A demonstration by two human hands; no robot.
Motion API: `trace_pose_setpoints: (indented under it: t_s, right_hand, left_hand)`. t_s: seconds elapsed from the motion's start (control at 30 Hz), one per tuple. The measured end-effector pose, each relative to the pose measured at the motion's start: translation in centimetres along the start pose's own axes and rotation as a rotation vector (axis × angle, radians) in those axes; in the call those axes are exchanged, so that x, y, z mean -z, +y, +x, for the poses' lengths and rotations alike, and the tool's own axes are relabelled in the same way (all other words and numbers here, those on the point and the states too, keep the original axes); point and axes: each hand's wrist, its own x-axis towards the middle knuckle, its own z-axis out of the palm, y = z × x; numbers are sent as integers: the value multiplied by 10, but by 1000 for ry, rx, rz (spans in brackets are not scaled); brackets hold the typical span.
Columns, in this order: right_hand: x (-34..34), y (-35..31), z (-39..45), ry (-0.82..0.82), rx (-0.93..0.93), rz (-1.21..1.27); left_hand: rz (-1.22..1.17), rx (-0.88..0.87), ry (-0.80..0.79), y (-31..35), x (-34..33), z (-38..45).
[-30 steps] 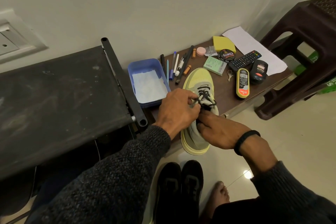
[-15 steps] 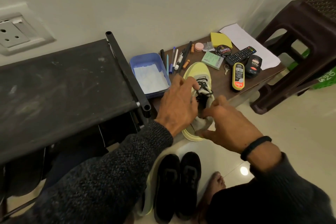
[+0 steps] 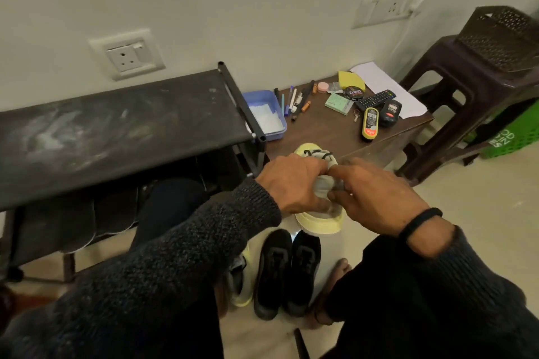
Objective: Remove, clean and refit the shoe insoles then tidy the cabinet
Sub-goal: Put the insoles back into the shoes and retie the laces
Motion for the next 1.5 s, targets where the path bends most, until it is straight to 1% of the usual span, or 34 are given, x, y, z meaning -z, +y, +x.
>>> trace_pose_setpoints:
  t_s: [0.1, 0.2, 0.3, 0.43, 0.57, 0.63, 0.7, 0.87, 0.93, 1.1, 1.2, 1.3, 1.37, 1.43, 1.47, 1.5]
  right_hand:
    - [11, -23, -26, -59, 126, 38]
    - [6, -50, -42, -99, 240, 71]
    - [-5, -78, -50, -142, 341, 103]
    - [-22, -110, -48, -216, 438, 132]
    - [-51, -144, -31, -315, 532, 146]
    - [-74, -161, -19, -355, 540, 167]
    - [-104, -171, -8, -380, 484, 212]
    - [-184, -176, 29, -497, 248, 415]
    - [-209, -170, 40, -538, 156, 444]
    - [-270, -132, 55, -628, -17, 460]
    - [-294, -103, 59, -616, -48, 449]
    - [-304, -91, 62, -575, -147, 466]
    - [-307, -89, 64, -575, -231, 489]
    - [-309, -83, 66, -599, -292, 503]
    - [-310, -77, 67, -612, -314, 506]
    - [-314, -71, 67, -619, -332, 511]
  left_hand:
    - [-27, 2, -107, 8, 18, -40]
    - [-27, 91, -156, 10, 25, -85]
    - [11, 199, -113, 7, 15, -131]
    - [-66, 321, -62, 0, 4, -182]
    - [-130, 470, -52, -26, -14, -216]
    - [-174, 538, -43, -48, -29, -226]
    - [-225, 609, -42, -71, -53, -230]
    - [-298, 799, -34, -137, -127, -226]
    - [-343, 866, -78, -154, -146, -219]
    - [-351, 975, -205, -188, -204, -198]
    - [-255, 992, -278, -204, -235, -189]
    - [-204, 1003, -356, -225, -277, -173]
    - [-109, 1060, -393, -222, -282, -169]
    - [-175, 1112, -422, -214, -276, -164]
    - [-220, 1111, -423, -206, -266, -156]
    - [-225, 1066, -431, -195, -250, -150]
